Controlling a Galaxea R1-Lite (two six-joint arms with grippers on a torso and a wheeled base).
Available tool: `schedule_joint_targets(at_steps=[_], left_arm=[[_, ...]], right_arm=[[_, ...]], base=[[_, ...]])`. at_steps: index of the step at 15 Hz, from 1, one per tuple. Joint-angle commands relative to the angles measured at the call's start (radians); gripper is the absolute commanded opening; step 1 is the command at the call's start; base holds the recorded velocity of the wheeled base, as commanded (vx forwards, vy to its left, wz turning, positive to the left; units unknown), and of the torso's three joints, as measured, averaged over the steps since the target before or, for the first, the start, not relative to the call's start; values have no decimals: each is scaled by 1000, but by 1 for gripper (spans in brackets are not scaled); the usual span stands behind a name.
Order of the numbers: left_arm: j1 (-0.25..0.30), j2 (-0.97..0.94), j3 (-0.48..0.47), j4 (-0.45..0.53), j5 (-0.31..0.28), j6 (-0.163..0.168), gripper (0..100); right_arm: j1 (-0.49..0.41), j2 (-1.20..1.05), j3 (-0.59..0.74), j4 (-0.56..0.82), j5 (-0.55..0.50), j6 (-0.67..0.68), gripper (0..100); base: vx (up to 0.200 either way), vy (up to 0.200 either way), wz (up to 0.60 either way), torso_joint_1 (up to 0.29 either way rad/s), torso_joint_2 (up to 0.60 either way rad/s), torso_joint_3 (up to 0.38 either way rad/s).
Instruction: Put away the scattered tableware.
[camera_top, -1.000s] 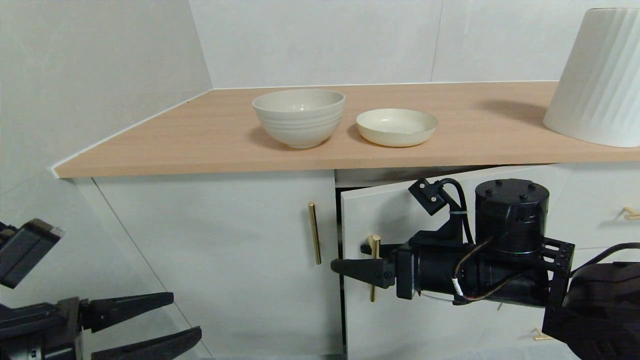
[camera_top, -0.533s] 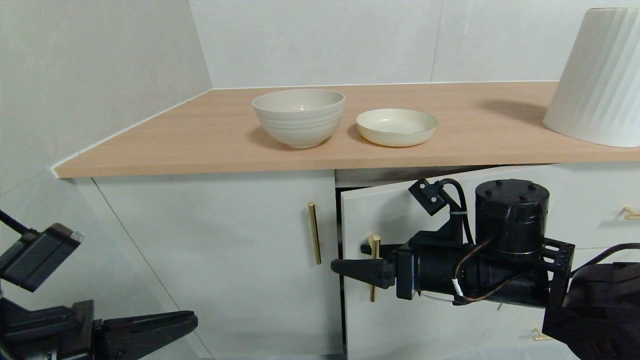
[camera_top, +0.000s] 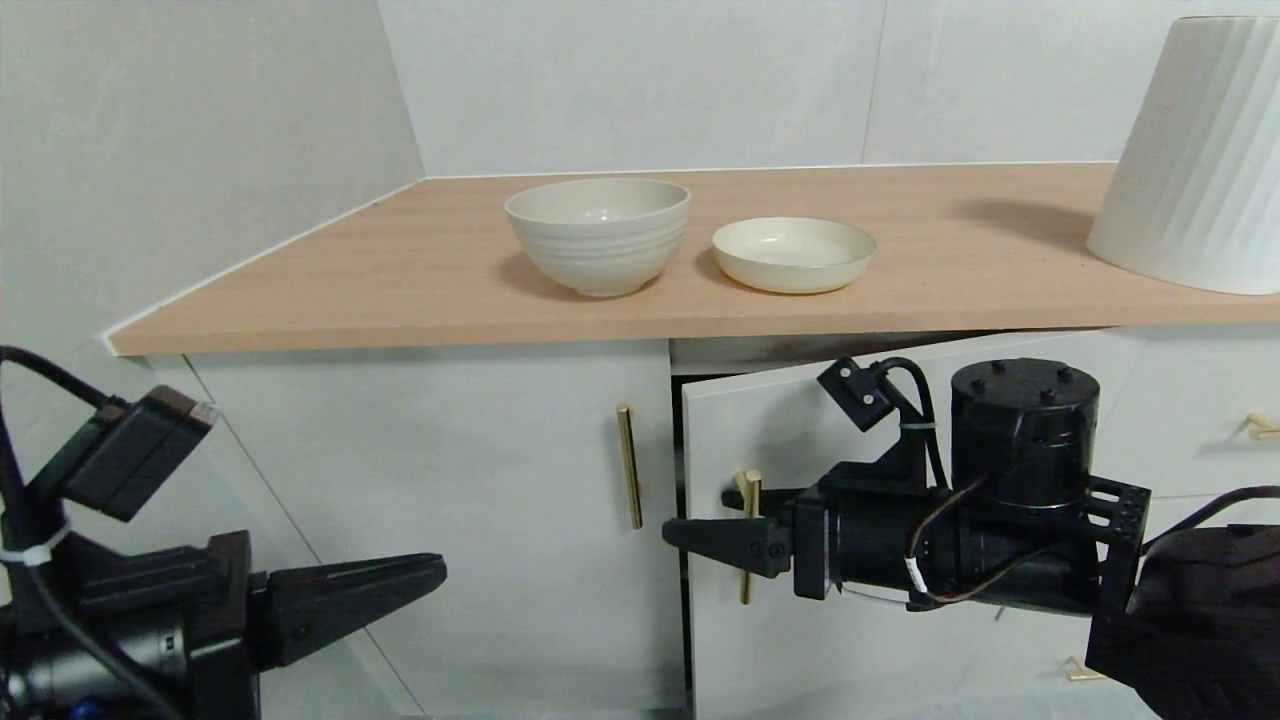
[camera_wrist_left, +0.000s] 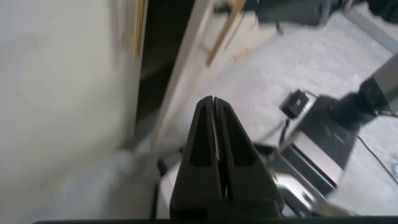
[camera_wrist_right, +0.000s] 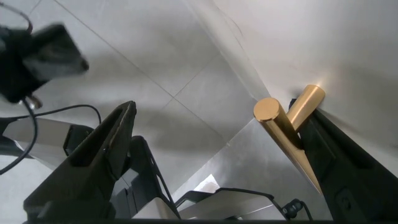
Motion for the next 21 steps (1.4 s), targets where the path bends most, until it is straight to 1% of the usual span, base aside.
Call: schedule_joint_targets(at_steps=[1, 2, 3, 4, 5, 6, 7, 8, 9, 11, 12, 13, 14, 15, 16, 17, 18, 19, 21], left_arm=[[-21, 109, -49, -51, 0, -17, 0], [-22, 190, -119, -73, -2, -67, 0], [-24, 247, -161, -73, -6, -96, 0], [-27, 302, -173, -80, -6, -99, 0], [-27, 356, -165, -107, -8, -100, 0], [-32, 394, -151, -131, -5, -93, 0], [-36, 447, -118, -214, -5, -83, 0], [-45, 503, -93, -318, -3, -88, 0], [-70, 548, -76, -403, -2, -90, 0], [-108, 643, -50, -528, 4, -88, 0], [-119, 675, -41, -574, 15, -90, 0], [-139, 740, -33, -662, 64, -91, 0], [-150, 779, -32, -714, 103, -91, 0], [-164, 822, -33, -774, 126, -97, 0], [-170, 838, -33, -801, 130, -103, 0], [-184, 879, -29, -907, 146, -142, 0], [-197, 902, -20, -990, 152, -185, 0], [-220, 925, -12, -1064, 153, -220, 0], [-239, 937, -12, -1073, 155, -220, 0]], right_arm=[[0, -4, 3, 0, 0, 0, 100], [0, -4, 4, -2, 0, 0, 100], [0, -4, 4, -2, 0, 0, 100], [0, -4, 4, -2, 0, 0, 100], [0, -4, 3, -2, 0, 0, 100], [0, -4, 6, 0, 0, 1, 100], [-1, -3, 3, 0, 0, 1, 100], [-1, 2, 3, 0, 0, 1, 100], [-1, 2, 4, 0, 0, 1, 100], [0, -1, 6, 0, 0, 1, 100], [0, -3, 7, 0, 0, 1, 100], [0, -3, 9, 0, 2, 1, 100], [0, -3, 9, 0, 3, 1, 100], [0, -4, 12, 0, 13, 1, 100], [0, -4, 12, 0, 14, 1, 100], [0, -6, 13, 0, 19, 1, 100], [0, -6, 13, 0, 19, 1, 100], [0, -6, 13, 0, 19, 1, 100], [0, -6, 15, 0, 20, 1, 100]], base=[[0, 0, 0, 0, 0, 0], [0, 0, 0, 0, 0, 0], [0, 0, 0, 0, 0, 0], [0, 0, 0, 0, 0, 0], [0, 0, 0, 0, 0, 0], [0, 0, 0, 0, 0, 0], [0, 0, 0, 0, 0, 0], [0, 0, 0, 0, 0, 0], [0, 0, 0, 0, 0, 0], [0, 0, 0, 0, 0, 0], [0, 0, 0, 0, 0, 0], [0, 0, 0, 0, 0, 0], [0, 0, 0, 0, 0, 0], [0, 0, 0, 0, 0, 0], [0, 0, 0, 0, 0, 0], [0, 0, 0, 0, 0, 0], [0, 0, 0, 0, 0, 0], [0, 0, 0, 0, 0, 0], [0, 0, 0, 0, 0, 0]])
